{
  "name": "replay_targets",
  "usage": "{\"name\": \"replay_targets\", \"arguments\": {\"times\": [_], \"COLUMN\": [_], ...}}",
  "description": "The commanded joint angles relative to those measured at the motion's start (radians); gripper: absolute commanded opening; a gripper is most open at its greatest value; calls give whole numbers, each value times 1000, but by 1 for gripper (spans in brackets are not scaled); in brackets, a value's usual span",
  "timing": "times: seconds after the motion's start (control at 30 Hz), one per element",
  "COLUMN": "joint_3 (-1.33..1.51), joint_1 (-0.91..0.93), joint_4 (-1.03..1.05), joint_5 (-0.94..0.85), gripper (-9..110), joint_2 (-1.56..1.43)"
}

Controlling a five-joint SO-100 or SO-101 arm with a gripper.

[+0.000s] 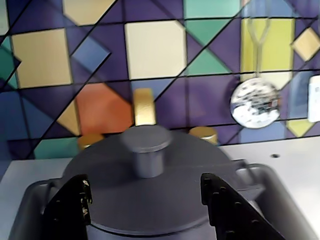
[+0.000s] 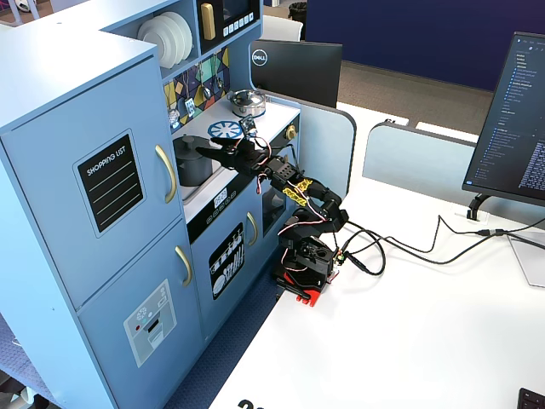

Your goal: Take off the lid from the gray recipient and place it on the counter

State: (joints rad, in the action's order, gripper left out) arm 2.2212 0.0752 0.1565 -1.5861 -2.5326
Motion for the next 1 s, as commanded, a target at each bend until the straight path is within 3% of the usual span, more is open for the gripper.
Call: {"name": "replay_targets", "arguments": {"times": [0.0, 0.77, 0.87, 0.97], "joint_3": [-94, -360, -371, -382], "joint_1": [-6, -55, -64, -67], "joint_4": [-46, -101, -121, -124], "joint_5": [0, -26, -25, -2], "gripper": [19, 14, 0, 0], "joint_2": [60, 454, 476, 474]}}
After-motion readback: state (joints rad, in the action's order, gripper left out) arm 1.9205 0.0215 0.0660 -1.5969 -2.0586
